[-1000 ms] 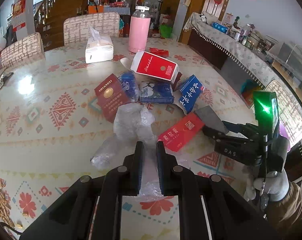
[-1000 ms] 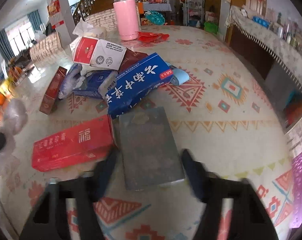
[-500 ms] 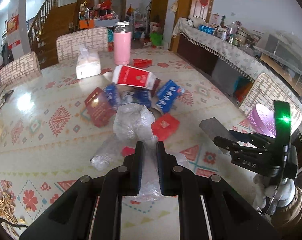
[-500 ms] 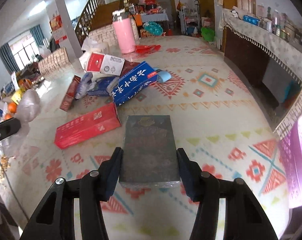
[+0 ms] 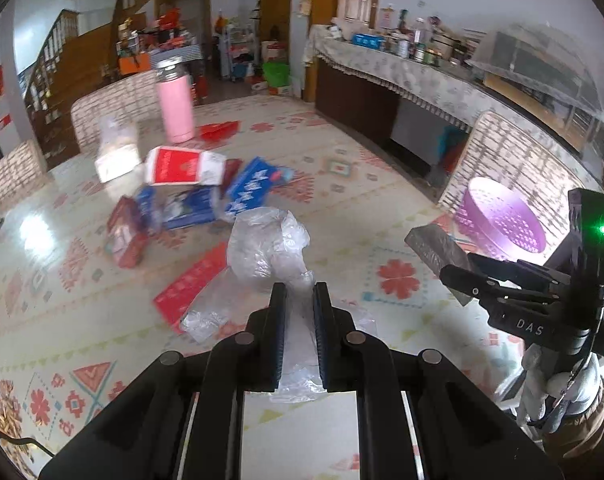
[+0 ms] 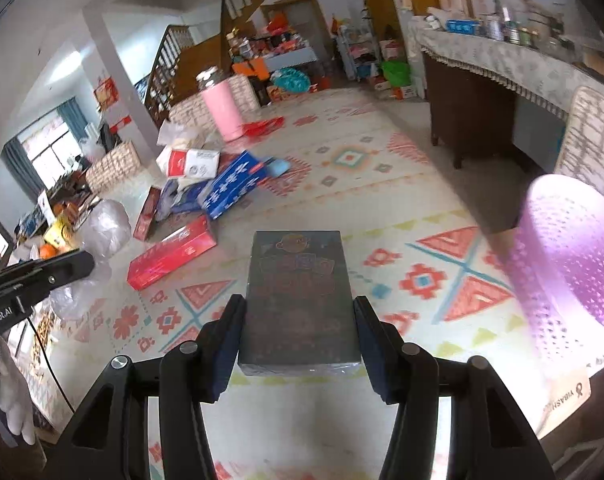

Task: Collect trash
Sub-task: 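Carry the bag and grey box to the pink basket and release both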

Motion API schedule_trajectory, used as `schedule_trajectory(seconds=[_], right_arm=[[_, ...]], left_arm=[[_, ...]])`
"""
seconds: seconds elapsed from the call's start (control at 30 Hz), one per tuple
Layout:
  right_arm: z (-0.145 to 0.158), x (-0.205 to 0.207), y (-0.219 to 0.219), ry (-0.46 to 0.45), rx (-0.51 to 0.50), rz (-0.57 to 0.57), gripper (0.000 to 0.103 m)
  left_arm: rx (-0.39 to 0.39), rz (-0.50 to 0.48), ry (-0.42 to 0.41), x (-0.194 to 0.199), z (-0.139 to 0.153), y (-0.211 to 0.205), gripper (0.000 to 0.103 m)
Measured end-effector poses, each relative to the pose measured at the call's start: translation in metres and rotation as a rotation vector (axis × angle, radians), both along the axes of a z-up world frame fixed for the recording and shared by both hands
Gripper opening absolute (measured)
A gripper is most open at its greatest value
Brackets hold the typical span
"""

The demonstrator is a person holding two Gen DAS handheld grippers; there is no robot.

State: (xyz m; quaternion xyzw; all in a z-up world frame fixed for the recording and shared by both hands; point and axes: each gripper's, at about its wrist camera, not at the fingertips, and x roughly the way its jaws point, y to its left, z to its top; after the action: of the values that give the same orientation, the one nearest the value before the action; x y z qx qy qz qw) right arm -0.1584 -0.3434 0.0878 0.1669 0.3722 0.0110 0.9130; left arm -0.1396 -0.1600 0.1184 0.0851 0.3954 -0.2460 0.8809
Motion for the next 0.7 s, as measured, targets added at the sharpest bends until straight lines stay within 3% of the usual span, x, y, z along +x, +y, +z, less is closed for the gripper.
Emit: schedule_trajectory(seconds=[0.43,0.7], right_arm=[[0.006,-0.057,-0.099,-0.043,0.046,-0.198,0.059],[0.003,-0.084,-0.163,-0.048,0.074,-0.323,0.059]], left_arm=[[0.026,-0.195,0.019,-0.004,0.005,-0.122,0.013],[0.009,-0.310,0.086,0.004,0.000,-0.207,0.013]])
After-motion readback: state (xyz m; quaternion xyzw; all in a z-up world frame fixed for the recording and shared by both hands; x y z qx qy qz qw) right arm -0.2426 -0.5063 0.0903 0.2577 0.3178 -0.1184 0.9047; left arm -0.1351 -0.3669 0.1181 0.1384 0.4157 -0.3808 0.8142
